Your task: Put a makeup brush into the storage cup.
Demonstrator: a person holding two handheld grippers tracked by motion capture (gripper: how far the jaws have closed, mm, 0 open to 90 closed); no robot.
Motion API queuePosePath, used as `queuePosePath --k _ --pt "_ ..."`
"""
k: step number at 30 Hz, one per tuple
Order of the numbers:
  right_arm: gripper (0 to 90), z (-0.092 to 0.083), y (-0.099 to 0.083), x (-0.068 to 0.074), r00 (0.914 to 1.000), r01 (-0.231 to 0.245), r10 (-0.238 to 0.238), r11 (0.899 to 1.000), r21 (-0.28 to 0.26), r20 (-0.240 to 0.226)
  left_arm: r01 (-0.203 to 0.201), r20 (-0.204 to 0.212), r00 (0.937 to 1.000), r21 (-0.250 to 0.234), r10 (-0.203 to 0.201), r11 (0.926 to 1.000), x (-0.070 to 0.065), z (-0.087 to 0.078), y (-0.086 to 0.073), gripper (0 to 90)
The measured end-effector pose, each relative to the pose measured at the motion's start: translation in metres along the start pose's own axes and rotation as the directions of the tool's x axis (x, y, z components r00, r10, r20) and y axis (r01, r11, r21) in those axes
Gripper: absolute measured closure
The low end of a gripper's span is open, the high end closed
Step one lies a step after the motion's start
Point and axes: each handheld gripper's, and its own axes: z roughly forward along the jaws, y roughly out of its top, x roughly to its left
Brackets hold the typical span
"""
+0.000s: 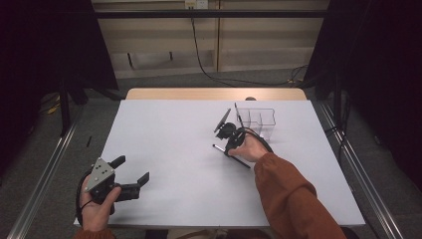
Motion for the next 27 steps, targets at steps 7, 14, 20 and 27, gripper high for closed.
queuePosePath --k 7,14,20,27 --pt "84.3 -0.006 -0.005 -0.002 0.9998 -0.011 0.01 0.999 -0.042 -0.017 0.003 -0.002 1.0 0.001 -0.003 1.0 0.0 0.0 0.0 1.9" --pt "84.3 -0.018 -0.01 -0.006 0.9994 -0.033 0.032 0.996 -0.079 -0.013 0.003 -0.002 1.0 0.001 -0.003 1.0 0.0 0.0 0.0 1.9" --pt "84.4 -0.029 -0.016 -0.008 0.999 -0.041 0.038 0.99 -0.138 -0.023 0.003 -0.004 1.0 0.002 -0.003 1.0 0.0 0.0 0.0 1.9" --pt "84.3 -0.04 -0.023 -0.008 0.9976 -0.053 0.042 0.973 -0.223 -0.055 0.004 -0.003 1.0 0.003 -0.004 1.0 0.0 0.0 0.0 1.9"
